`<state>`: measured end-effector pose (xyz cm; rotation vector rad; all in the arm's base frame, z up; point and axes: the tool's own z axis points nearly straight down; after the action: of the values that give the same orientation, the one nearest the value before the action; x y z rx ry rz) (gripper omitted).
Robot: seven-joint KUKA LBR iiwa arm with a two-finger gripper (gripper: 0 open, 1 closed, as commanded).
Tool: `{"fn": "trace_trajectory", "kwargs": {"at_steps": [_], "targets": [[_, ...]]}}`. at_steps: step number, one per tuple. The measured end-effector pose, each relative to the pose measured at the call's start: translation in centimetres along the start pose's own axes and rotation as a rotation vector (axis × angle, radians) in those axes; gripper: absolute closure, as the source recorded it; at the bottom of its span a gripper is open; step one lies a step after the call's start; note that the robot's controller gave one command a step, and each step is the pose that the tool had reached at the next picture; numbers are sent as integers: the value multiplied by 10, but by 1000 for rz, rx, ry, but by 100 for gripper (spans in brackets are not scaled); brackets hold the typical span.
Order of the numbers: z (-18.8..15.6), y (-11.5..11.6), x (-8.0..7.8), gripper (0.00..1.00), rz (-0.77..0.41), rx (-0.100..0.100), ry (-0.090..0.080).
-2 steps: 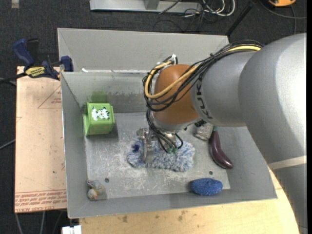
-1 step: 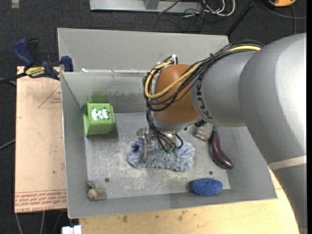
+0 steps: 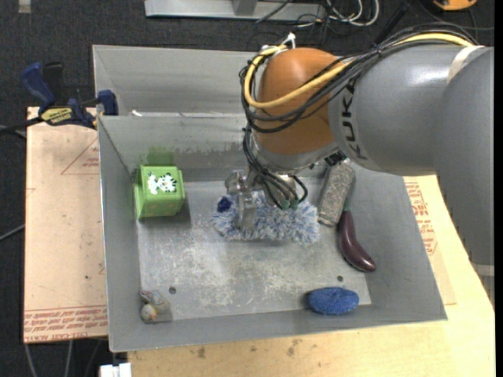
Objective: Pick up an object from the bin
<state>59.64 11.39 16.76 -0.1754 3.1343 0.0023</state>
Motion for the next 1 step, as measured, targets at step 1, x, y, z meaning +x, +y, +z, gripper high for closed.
{"fn": "trace_trajectory", "kwargs": {"at_steps": [1], "targets": [[0, 0, 0, 100, 0, 0, 0]]}}
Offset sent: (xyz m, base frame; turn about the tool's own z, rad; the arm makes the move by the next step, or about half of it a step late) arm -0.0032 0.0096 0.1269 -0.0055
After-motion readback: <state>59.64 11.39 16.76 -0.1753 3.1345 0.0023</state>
